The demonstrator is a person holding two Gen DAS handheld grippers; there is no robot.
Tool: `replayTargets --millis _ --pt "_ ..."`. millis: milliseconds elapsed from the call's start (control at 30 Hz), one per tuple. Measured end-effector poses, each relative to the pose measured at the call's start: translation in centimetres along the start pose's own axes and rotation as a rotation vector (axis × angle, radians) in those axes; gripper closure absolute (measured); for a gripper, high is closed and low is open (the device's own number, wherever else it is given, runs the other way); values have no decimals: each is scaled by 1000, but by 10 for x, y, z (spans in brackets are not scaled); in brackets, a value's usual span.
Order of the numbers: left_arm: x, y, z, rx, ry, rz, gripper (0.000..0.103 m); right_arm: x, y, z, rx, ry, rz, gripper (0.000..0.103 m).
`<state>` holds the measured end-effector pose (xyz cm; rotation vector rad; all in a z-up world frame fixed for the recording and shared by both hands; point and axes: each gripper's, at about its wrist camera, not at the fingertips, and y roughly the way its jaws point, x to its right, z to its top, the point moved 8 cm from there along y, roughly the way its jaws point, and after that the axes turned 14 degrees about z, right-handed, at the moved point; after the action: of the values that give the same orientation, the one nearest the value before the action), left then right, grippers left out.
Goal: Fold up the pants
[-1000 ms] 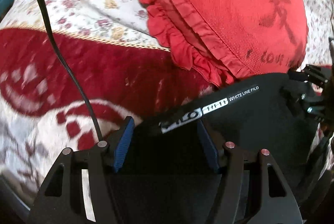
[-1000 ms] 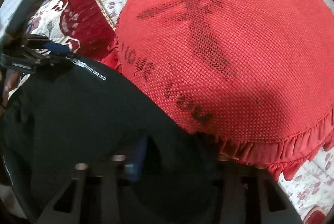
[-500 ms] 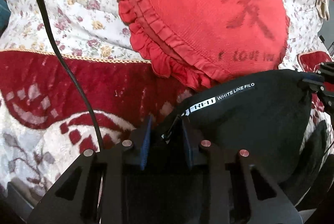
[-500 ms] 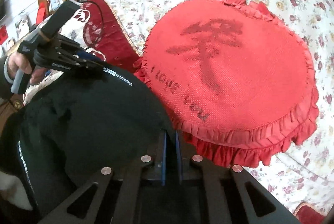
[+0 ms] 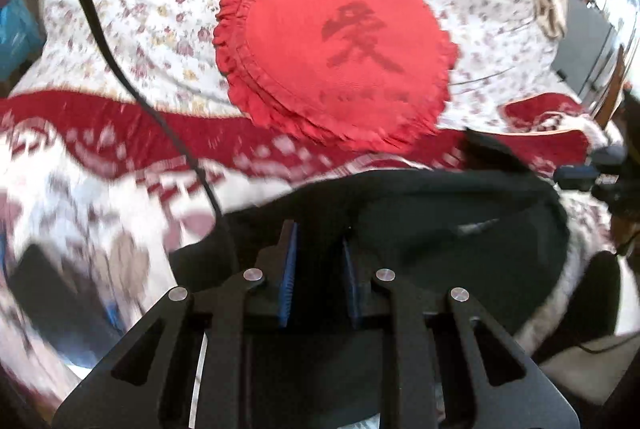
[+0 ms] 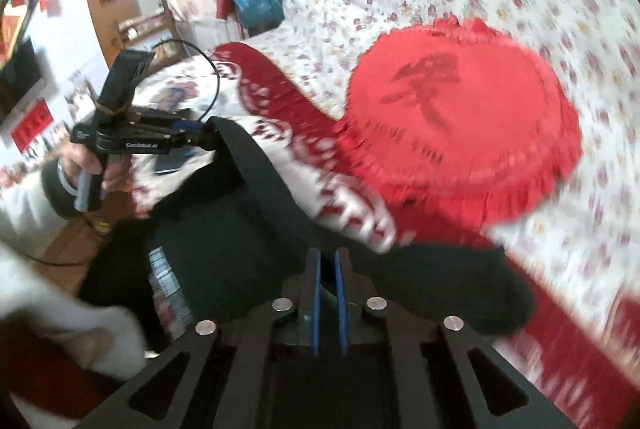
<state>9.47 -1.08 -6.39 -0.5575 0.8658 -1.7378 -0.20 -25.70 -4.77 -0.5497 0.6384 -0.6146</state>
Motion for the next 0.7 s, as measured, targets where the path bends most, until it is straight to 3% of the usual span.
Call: replayTargets --millis 100,167,233,300,367,433,467,500,567,700 --pt "10 -12 -49 -52 -48 -28 83 -12 10 -61 -58 106 42 99" --pt "14 -9 -76 -96 -54 -6 83 -10 22 -90 -99 165 57 99" --pt "16 -9 -97 -128 -76 2 83 -8 33 -111 -154 173 9 99" --pt "14 -13 -107 -141 -113 -6 82 -9 34 -107 -154 139 -32 99" --pt "9 -22 -109 -133 -154 -4 82 -16 34 -87 -99 113 -12 93" --pt "6 -30 -109 -126 -185 -17 82 -24 39 -67 -56 106 41 67" --pt "3 -35 -108 -116 -209 -14 78 -24 42 -59 -35 110 48 48" --pt "1 -39 -107 -110 -218 -8 73 -21 44 -52 -7 122 43 44" --pt "-5 -43 -108 -108 -232 17 52 -8 44 -43 21 169 23 44" --pt "-29 -46 -111 -107 -313 71 48 45 35 -23 123 399 -31 43"
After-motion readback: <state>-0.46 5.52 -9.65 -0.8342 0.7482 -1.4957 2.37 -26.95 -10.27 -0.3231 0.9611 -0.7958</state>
